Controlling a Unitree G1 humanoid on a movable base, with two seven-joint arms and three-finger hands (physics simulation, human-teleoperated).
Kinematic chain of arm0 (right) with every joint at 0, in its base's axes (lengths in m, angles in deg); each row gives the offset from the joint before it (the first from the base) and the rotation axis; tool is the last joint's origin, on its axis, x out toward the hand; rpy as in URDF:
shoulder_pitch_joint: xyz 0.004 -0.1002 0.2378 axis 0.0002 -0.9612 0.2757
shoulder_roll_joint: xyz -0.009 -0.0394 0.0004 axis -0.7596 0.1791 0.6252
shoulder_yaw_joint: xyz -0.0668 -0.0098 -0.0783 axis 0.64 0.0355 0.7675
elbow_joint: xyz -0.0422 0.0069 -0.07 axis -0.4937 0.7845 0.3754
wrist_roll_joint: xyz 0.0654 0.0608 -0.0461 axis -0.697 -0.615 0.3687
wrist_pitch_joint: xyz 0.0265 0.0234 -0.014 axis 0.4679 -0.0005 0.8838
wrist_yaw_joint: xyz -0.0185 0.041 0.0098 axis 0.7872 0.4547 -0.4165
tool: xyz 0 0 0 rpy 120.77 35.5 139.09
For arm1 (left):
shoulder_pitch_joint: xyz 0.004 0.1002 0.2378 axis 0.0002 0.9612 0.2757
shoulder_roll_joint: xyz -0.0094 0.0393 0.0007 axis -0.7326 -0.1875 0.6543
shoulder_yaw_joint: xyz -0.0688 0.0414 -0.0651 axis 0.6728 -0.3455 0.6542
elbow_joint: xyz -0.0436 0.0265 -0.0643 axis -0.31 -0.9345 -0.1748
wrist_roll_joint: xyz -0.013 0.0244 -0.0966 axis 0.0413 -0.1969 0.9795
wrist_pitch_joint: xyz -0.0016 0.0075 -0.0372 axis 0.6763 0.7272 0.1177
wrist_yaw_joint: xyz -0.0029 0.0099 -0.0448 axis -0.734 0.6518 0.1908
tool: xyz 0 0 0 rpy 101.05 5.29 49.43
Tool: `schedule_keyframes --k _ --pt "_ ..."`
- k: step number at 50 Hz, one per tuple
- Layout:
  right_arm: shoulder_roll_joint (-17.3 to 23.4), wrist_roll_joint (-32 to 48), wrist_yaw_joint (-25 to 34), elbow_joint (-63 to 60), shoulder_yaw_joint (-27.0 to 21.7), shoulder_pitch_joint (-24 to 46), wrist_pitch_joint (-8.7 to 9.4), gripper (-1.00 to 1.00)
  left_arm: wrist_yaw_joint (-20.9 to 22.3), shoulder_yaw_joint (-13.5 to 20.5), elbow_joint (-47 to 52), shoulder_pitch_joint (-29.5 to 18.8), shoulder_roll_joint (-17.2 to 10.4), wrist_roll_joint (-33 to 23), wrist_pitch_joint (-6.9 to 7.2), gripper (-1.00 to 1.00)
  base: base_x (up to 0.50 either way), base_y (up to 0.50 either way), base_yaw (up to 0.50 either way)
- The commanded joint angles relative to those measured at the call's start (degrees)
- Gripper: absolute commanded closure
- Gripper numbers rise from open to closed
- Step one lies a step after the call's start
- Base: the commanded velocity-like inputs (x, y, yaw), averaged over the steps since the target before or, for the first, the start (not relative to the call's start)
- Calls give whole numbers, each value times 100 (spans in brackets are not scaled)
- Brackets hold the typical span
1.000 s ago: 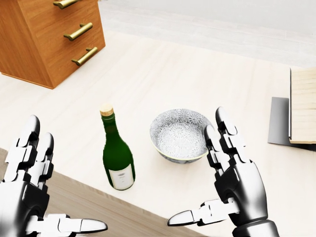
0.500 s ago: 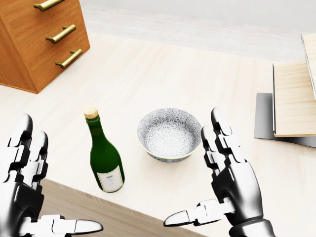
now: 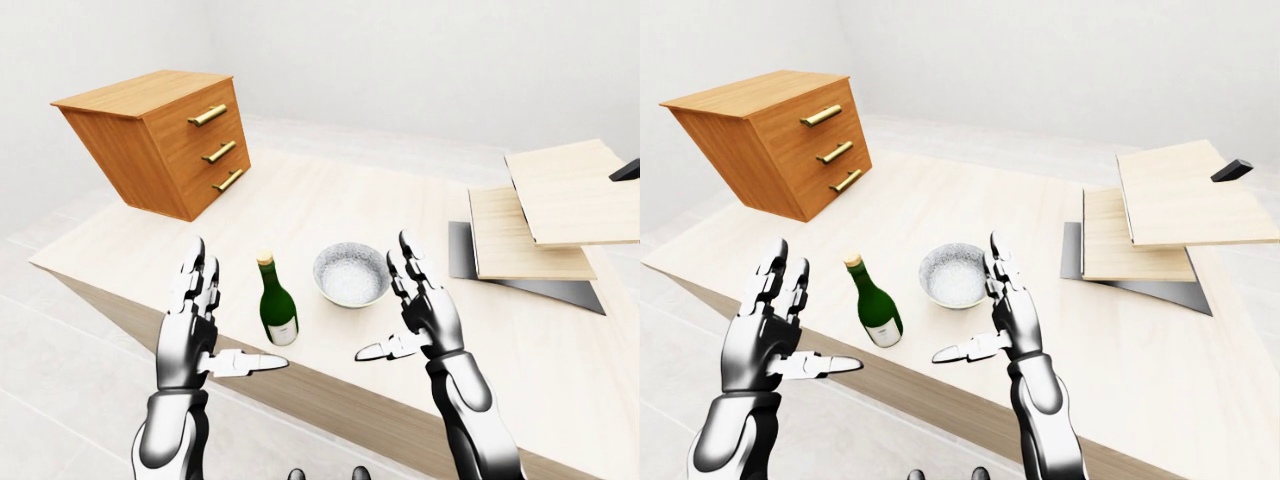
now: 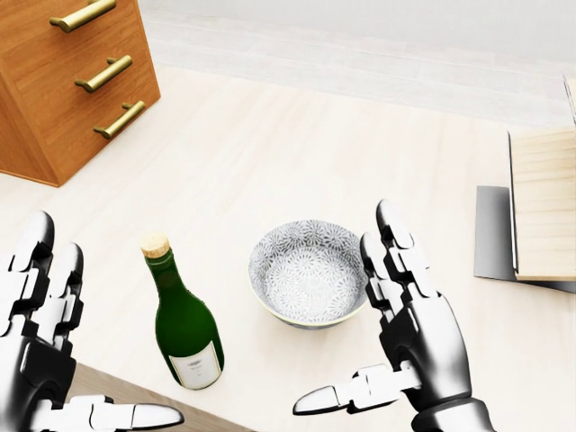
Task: Put the wine bottle on the wine rack.
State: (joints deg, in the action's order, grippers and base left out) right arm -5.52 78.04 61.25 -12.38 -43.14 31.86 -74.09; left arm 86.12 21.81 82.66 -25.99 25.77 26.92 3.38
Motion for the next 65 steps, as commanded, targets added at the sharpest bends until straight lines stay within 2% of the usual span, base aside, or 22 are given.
schedule_keyframes --k 1,7,15,34,41,48,65 --pt "-1 -5 18 13 26 -22 0 -100 19 31 0 28 14 9 0 -100 0 0 0" --pt "6 -65 73 14 45 -17 0 -100 28 45 -2 21 17 18 0 -100 3 1 0" --pt "-15 12 -19 68 60 -5 0 -100 53 48 2 64 20 19 0 -100 41 -6 0" --pt "-34 50 -143 -52 213 58 0 -100 164 219 86 167 50 122 0 -100 0 0 0" --pt "-3 -145 47 -115 243 12 0 -100 204 257 142 180 77 130 0 -100 5 -3 0" --pt "-20 35 -129 12 224 55 0 -100 236 261 192 226 100 124 0 -100 32 -17 0" --pt "-36 207 -216 -14 506 50 0 -100 453 598 430 479 212 311 0 -100 0 0 0"
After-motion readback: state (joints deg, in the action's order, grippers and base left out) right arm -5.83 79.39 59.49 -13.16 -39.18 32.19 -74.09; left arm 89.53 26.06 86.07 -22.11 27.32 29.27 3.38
